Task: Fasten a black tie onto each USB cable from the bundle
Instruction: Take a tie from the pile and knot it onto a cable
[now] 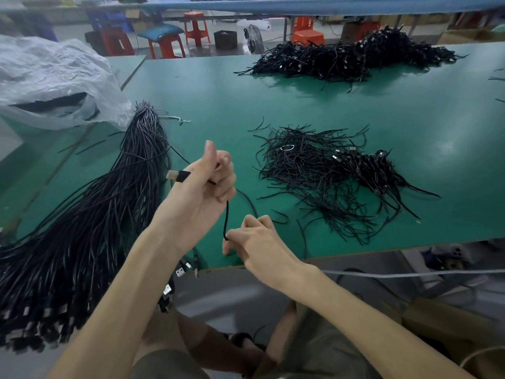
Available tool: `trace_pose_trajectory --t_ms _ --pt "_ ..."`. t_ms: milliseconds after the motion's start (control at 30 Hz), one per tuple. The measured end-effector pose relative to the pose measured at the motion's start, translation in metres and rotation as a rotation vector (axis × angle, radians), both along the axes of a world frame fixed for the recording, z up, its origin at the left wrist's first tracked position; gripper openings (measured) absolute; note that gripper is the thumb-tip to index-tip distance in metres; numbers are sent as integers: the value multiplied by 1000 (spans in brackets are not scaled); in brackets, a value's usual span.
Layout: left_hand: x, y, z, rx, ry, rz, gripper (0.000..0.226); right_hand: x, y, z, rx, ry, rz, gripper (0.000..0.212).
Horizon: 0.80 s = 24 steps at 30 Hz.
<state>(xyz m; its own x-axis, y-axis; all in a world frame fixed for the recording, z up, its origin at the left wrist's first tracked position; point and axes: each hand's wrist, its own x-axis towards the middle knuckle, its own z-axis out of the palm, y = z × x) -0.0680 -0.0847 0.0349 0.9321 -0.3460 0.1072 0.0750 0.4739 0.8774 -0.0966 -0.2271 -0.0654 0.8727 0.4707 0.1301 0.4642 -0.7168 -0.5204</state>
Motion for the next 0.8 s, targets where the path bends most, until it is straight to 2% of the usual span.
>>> trace_pose_trajectory --t_ms 100,233,333,433,533,567,633,667,733,800 --pt "-2 -10 1 1 36 16 28 0 0 2 25 1 13 25" --pt "-2 -13 0 11 54 33 33 -2 2 6 30 -42 40 25" --pt "-2 -10 2 89 -2 15 43 -3 1 5 26 -51 41 25" --pt "-4 4 7 180 -96 -91 51 0 -5 5 14 -11 -6 27" --pt "-7 27 15 391 -274 -408 55 18 -21 25 -41 -57 -99 21" --pt "-9 34 16 536 -333 -544 55 26 -30 33 21 -69 -129 19" --pt "-8 38 11 875 -408 -730 55 40 -44 50 168 -30 -171 36" --pt "-6 36 4 1020 -409 -726 56 44 -48 57 201 -32 -170 44" --pt "-1 27 -15 1197 -351 -536 54 47 -45 66 220 -80 -157 54" --pt "8 21 -34 1193 -284 -262 45 46 -35 70 302 -85 -165 60"
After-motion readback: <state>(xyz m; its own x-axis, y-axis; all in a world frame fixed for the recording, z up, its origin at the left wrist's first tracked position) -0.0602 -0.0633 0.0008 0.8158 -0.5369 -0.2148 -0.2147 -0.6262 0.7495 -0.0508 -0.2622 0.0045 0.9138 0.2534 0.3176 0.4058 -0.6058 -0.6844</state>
